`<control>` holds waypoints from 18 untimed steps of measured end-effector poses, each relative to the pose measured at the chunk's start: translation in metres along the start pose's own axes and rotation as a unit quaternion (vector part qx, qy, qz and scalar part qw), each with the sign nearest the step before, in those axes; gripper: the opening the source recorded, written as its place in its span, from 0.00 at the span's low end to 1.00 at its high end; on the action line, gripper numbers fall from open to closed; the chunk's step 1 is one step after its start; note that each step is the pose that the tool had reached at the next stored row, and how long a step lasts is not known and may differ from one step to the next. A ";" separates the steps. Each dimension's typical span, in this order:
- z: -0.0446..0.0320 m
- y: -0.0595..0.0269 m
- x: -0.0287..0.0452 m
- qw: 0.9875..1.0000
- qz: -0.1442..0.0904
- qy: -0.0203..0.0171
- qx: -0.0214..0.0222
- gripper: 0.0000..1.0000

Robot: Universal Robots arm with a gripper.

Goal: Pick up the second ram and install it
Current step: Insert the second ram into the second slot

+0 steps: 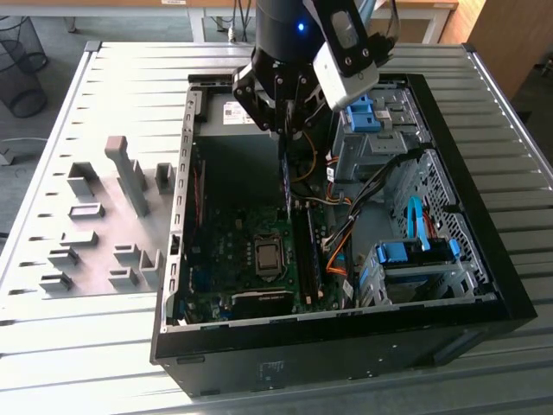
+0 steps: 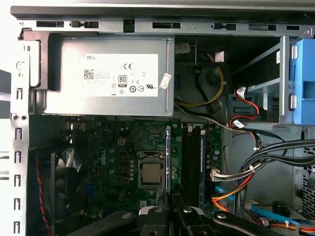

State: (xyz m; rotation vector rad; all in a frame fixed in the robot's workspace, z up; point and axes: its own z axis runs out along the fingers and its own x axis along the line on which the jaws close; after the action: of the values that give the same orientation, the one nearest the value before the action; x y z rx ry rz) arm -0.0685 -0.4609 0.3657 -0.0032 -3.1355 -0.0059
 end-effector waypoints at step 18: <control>0.0056 0.0000 0.0000 1.000 0.000 0.000 0.000 0.14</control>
State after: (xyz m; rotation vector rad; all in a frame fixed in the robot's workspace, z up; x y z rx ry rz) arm -0.0685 -0.4609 0.3602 -0.0032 -3.1354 -0.0057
